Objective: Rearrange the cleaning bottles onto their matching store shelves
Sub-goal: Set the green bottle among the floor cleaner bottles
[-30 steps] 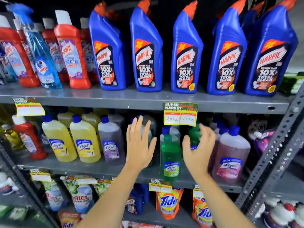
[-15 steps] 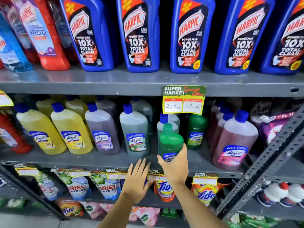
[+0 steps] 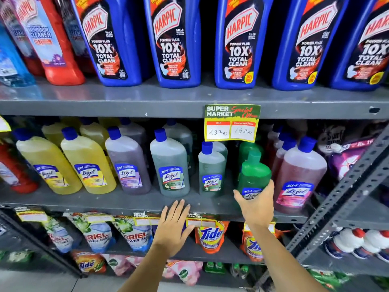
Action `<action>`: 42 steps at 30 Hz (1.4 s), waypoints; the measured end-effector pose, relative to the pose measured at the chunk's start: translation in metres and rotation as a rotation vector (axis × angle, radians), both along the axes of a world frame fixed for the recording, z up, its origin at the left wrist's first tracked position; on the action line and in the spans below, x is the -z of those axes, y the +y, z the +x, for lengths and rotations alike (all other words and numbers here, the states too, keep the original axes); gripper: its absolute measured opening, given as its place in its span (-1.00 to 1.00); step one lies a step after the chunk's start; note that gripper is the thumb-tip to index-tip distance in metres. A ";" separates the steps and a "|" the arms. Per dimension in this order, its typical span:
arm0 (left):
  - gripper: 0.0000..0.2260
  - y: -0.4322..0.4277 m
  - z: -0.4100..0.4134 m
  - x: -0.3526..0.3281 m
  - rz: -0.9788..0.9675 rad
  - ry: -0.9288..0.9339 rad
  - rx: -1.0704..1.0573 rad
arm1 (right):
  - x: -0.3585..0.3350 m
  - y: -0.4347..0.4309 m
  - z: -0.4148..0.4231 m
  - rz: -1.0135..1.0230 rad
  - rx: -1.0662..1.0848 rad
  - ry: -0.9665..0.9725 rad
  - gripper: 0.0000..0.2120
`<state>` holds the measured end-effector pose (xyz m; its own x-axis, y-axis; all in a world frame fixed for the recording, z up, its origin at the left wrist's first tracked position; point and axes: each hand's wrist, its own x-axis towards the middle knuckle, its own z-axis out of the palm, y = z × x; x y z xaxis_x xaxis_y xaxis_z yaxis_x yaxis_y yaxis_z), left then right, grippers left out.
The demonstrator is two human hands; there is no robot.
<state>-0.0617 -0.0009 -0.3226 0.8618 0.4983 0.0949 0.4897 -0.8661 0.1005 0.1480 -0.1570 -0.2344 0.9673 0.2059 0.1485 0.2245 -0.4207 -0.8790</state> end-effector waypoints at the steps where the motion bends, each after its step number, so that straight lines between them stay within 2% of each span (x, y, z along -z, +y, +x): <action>1: -0.39 -0.001 0.000 0.000 -0.002 -0.002 -0.002 | 0.001 -0.002 0.000 0.007 -0.001 -0.001 -0.05; 6: -0.38 -0.001 0.001 0.000 -0.001 0.002 -0.004 | 0.014 -0.005 -0.004 -0.001 -0.053 0.042 0.14; 15: -0.40 -0.001 0.001 0.005 0.005 0.027 -0.014 | 0.017 0.002 0.011 0.007 -0.116 0.062 0.06; 30: -0.40 -0.002 -0.002 -0.003 -0.004 0.061 -0.007 | 0.025 0.007 0.022 -0.028 -0.128 0.011 0.08; 36: -0.38 -0.001 -0.006 -0.003 0.020 0.031 0.038 | 0.034 0.004 0.009 0.069 -0.147 0.103 0.10; 38: -0.39 0.001 -0.009 -0.010 0.011 -0.038 0.075 | 0.036 -0.004 -0.009 0.153 -0.102 0.060 0.05; 42: -0.44 0.012 -0.029 -0.057 0.084 -0.240 0.151 | 0.017 -0.016 -0.058 0.423 -0.097 -0.216 -0.45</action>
<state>-0.0904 0.0115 -0.2660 0.8736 0.3481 0.3402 0.3259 -0.9375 0.1225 0.0899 -0.1727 -0.2509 0.8842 0.1720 0.4342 0.4415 -0.0045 -0.8973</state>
